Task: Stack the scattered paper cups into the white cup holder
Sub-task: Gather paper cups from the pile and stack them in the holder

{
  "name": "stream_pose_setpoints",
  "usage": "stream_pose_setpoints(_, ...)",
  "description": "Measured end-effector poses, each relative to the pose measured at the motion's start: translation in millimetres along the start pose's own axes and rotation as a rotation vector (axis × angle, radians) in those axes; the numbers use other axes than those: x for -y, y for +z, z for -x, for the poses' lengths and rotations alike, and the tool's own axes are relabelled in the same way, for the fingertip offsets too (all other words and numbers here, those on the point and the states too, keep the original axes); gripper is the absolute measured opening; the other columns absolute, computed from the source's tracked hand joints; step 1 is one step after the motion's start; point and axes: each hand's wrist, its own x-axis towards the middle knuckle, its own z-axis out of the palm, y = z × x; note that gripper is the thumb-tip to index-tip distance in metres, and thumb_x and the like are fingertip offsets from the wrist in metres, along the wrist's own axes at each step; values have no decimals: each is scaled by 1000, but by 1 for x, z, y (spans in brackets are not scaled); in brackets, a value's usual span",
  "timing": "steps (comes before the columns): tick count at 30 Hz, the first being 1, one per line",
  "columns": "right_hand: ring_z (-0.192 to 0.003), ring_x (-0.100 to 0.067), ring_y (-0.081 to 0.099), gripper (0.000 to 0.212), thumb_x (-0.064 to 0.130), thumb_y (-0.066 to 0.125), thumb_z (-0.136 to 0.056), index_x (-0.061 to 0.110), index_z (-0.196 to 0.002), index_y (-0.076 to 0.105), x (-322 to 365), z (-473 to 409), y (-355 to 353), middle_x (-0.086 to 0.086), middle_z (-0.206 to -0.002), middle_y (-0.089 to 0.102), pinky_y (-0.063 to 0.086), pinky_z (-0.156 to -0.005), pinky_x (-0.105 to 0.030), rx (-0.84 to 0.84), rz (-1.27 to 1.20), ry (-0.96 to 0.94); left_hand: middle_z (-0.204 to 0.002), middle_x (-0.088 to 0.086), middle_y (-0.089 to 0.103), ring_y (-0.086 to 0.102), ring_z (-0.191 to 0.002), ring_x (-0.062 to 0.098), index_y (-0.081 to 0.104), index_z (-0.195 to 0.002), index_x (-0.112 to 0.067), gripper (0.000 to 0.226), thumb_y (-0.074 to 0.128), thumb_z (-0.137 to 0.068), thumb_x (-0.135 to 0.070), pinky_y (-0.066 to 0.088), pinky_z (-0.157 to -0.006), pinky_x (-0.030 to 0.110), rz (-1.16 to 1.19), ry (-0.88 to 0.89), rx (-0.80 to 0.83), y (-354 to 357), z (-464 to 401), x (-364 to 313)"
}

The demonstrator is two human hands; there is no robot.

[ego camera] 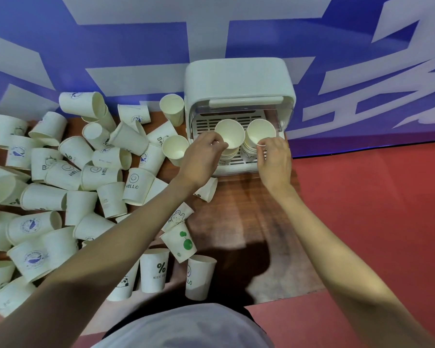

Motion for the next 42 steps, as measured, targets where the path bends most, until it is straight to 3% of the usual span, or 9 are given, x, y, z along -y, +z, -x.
stream_pose_setpoints(4,-122,-39,49,25,3,61,-84,1,-109,62,0,2,1,-17,-111,63,43,-99,-48,75,10,22,-119,12,61,55,-109,31,65,-115,-8,27,57,-90,-6,54,-76,43,7,-63,68,4,8,2)
stream_pose_setpoints(10,-117,-28,45,27,9,58,-87,4,-114,56,15,36,-13,-13,-120,53,37,-101,-37,82,-66,-1,-111,11,61,57,-101,29,63,-113,-6,27,60,-86,-6,52,-76,41,88,-135,24,1,46,9)
stream_pose_setpoints(13,-114,-26,46,28,11,57,-88,7,-116,55,25,74,-13,-11,-117,53,40,-100,-38,155,-102,-3,-107,13,62,57,-99,31,65,-109,-3,27,63,-81,-1,50,-80,39,93,-127,53,-2,80,16)
stream_pose_setpoints(16,-104,-27,54,23,12,60,-87,6,-110,59,30,114,-10,-10,-108,59,43,-95,-40,312,-214,9,-103,14,63,57,-94,33,65,-106,-3,27,65,-79,2,50,-76,39,95,-105,109,-5,115,18)
stream_pose_setpoints(21,-93,-15,64,23,19,72,-83,8,-102,67,40,166,-2,-5,-99,70,49,-85,-23,798,-388,21,-104,13,64,58,-93,34,66,-105,-4,27,67,-79,-1,51,-76,40,92,-129,157,-13,152,13)
stream_pose_setpoints(24,-95,-15,64,26,19,73,-82,6,-104,67,48,183,1,-7,-102,70,48,-85,-19,917,-382,37,-94,10,65,59,-85,31,67,-98,-7,17,67,-82,-8,50,-68,40,76,-239,115,-17,171,12)
stream_pose_setpoints(33,-98,-14,64,20,19,66,-87,12,-106,68,67,202,6,-4,-104,71,47,-92,-30,934,-317,105,-86,9,64,60,-80,27,65,-95,-7,17,66,-84,-20,47,-60,35,83,-505,152,-27,212,8)
stream_pose_setpoints(38,-83,-6,58,15,12,61,-89,13,-101,70,72,209,0,8,-90,65,39,-68,-9,926,-301,154,-102,12,65,60,-95,30,64,-107,-7,25,64,-87,-21,48,-76,38,170,-553,271,-18,213,12)
stream_pose_setpoints(42,-83,-9,62,12,11,62,-88,14,-93,72,73,211,-7,4,-91,70,49,-77,-26,926,-258,197,-104,14,65,59,-99,31,64,-108,-8,21,60,-88,-14,43,-75,34,151,-503,325,-13,213,12)
